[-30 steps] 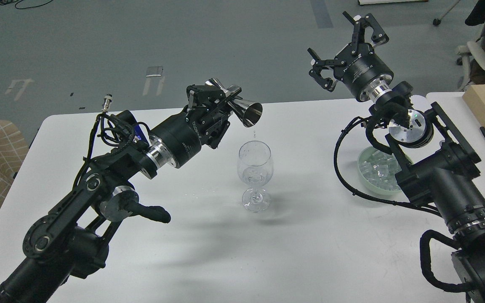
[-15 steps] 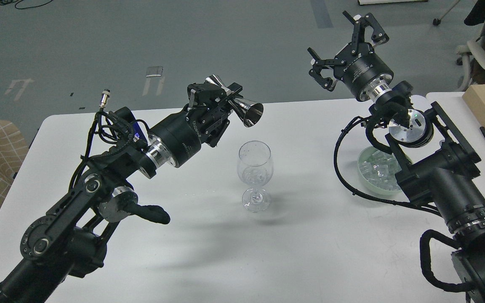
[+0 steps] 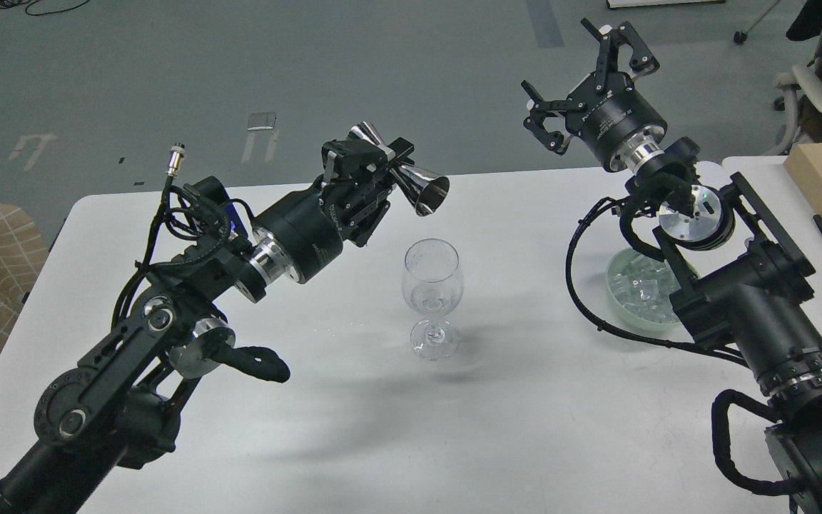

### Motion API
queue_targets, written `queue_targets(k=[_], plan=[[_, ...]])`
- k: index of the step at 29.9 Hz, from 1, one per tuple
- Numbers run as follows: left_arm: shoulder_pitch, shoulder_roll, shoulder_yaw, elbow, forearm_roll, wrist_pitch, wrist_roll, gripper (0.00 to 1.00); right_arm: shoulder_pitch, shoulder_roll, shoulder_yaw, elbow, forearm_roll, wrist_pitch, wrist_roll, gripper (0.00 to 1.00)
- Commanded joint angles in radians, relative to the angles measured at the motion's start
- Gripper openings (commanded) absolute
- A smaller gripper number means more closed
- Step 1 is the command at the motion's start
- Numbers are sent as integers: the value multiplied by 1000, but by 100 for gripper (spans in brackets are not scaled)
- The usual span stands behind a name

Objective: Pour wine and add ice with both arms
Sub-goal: 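Turn the jigger back upright above the wine glass with the left gripper, then carry the jigger away from the glass and lower it with the left gripper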

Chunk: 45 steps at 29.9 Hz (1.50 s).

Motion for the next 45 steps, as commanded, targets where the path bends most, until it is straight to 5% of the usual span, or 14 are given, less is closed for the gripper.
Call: queue_targets(k=[1, 23, 45], plan=[[2, 0, 0, -1, 12, 0, 0, 0, 0, 0, 0, -1, 0, 0, 0, 100], [23, -13, -12, -1, -14, 5, 9, 0, 0, 0, 0, -1, 0, 0, 0, 100], [25, 3, -12, 110, -561, 77, 48, 0, 0, 0, -2, -14, 0, -3, -2, 100]])
